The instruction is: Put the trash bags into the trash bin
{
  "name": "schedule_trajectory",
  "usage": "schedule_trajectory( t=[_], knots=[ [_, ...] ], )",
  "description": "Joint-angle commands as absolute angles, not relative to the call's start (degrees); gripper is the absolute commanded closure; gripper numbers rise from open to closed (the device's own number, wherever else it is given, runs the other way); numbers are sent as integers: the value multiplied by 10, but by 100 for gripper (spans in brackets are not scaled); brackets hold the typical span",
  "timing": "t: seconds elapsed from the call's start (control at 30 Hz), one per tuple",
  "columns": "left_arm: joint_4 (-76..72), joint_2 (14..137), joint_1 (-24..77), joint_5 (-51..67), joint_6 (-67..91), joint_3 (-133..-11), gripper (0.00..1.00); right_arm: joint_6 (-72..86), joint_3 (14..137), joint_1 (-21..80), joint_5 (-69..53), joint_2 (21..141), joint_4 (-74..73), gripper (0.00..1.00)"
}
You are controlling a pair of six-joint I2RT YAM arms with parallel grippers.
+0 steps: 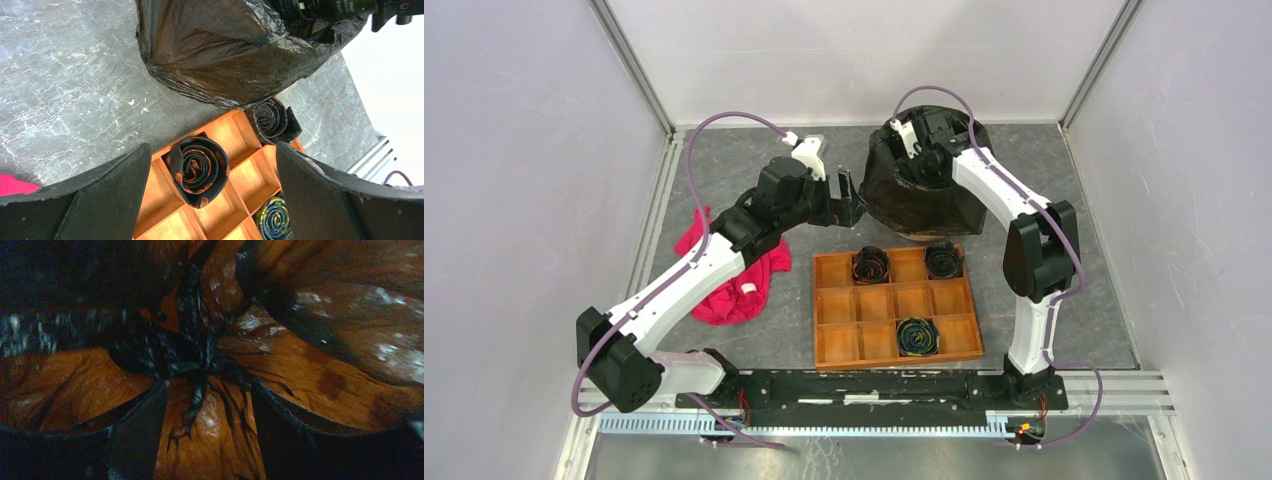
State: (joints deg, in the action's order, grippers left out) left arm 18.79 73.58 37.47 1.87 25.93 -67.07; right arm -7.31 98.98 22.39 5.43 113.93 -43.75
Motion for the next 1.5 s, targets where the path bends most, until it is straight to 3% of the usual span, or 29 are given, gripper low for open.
schedule_trajectory(
  t=[0.0,0.07,0.3,0.4,0.73,1.03,1.47],
  knots=[
    [173,734,377,24,239,-670,0,-96,1017,217,87,1085,-455,30],
    [173,733,377,25,239,-668,0,-102,1004,211,88,1081,-454,32],
    [172,730,376,25,239,-668,0,-106,986,192,80,1114,-461,72],
    [172,730,377,25,239,-668,0,-107,1010,190,57,1147,-468,80],
    [170,730,377,25,238,-665,0,-103,1065,191,35,1244,-481,85],
    [171,732,377,22,237,-665,0,-102,1030,191,25,1277,-459,89],
    [166,733,377,26,241,-662,0,-107,1018,191,9,1306,-452,83]
  ],
)
